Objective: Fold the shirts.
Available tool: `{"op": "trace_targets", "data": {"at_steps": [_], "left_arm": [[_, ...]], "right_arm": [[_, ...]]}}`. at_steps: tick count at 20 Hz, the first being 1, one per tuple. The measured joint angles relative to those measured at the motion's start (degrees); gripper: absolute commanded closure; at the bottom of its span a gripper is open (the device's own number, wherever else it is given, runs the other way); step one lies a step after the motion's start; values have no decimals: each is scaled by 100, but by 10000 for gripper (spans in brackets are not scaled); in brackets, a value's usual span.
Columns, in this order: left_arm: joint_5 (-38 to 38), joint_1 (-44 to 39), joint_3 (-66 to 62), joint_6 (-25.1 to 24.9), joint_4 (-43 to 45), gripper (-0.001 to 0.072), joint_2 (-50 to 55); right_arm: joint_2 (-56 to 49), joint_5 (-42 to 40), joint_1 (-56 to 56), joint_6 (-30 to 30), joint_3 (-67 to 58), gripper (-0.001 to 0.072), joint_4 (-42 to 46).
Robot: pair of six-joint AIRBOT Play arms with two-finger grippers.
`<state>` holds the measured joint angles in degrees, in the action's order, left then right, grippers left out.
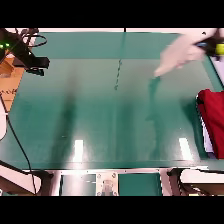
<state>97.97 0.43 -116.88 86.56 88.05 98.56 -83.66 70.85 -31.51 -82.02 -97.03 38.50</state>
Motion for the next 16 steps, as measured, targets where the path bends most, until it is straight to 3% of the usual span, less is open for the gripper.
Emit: {"op": "trace_targets", "data": {"at_steps": [4, 8, 16], "left_arm": [[-2, 0, 0, 0, -50, 685, 0], [-4, 0, 0, 0, -192, 685, 0], [-4, 0, 0, -2, -343, 685, 0]], "right_arm": [[245, 542, -1856, -415, -26, 702, 201], [595, 1213, -2929, -1095, 216, 702, 1126], [1609, 1650, -3462, -1759, 1886, 702, 3263]]}}
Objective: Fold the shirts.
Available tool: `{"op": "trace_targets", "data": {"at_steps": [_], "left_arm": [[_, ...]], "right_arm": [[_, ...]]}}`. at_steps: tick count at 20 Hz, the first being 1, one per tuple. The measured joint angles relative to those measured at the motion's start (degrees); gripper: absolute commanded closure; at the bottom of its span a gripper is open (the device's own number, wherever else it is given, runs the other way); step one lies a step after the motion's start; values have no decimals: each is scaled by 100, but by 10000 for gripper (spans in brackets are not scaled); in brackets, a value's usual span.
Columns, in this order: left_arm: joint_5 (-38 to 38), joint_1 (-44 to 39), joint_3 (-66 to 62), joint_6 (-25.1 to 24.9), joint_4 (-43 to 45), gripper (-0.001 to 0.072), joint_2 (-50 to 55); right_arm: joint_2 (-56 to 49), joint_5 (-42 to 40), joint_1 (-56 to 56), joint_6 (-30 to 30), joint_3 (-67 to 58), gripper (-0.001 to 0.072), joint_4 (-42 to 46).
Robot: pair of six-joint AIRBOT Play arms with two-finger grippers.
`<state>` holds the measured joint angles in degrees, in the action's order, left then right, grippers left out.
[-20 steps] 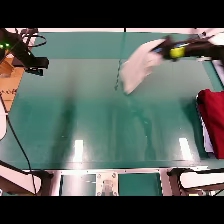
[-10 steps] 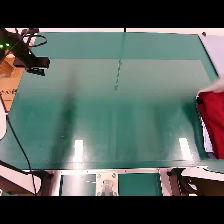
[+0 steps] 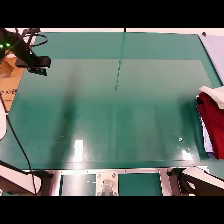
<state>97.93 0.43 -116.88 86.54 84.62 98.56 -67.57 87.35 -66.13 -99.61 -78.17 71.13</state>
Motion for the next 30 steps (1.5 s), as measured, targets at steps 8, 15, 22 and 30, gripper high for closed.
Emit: {"op": "trace_targets", "data": {"at_steps": [8, 15, 22, 30], "left_arm": [[0, 0, 0, -90, -116, 685, 0], [31, 0, 4, -249, -164, 685, -72], [-664, -291, 2223, -168, -863, 686, -1738], [-1930, -1108, 5414, 284, -1064, 685, -3296]], "right_arm": [[184, 55, -35, -76, 1263, -1, 1416], [197, 610, 802, -273, 63, 701, 247], [817, -557, 4437, 452, 643, 701, -463], [1434, -2116, 7318, 647, 2905, 701, -262]]}}
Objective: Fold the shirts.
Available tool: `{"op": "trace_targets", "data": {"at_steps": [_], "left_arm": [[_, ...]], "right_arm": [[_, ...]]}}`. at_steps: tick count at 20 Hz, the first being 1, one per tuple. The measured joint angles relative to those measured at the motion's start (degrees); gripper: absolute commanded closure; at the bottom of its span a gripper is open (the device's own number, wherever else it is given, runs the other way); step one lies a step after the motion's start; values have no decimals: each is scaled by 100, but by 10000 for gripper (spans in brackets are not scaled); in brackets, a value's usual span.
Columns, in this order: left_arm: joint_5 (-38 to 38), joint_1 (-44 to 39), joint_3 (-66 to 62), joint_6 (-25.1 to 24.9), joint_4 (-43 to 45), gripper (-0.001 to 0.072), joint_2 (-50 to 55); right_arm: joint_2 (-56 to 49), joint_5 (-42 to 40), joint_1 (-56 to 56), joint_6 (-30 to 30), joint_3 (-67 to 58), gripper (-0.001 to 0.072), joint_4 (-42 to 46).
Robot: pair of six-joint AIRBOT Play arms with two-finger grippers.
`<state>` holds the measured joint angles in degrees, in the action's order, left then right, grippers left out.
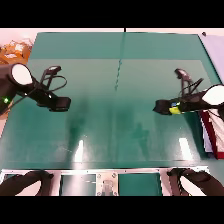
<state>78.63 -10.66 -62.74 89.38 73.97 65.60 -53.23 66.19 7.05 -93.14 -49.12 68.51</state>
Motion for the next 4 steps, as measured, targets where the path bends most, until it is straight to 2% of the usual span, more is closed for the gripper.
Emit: {"op": "trace_targets", "data": {"at_steps": [4], "left_arm": [[-142, -74, 269, 39, -44, 685, -114]], "right_arm": [[37, -177, 348, 24, 208, 700, 9]]}}
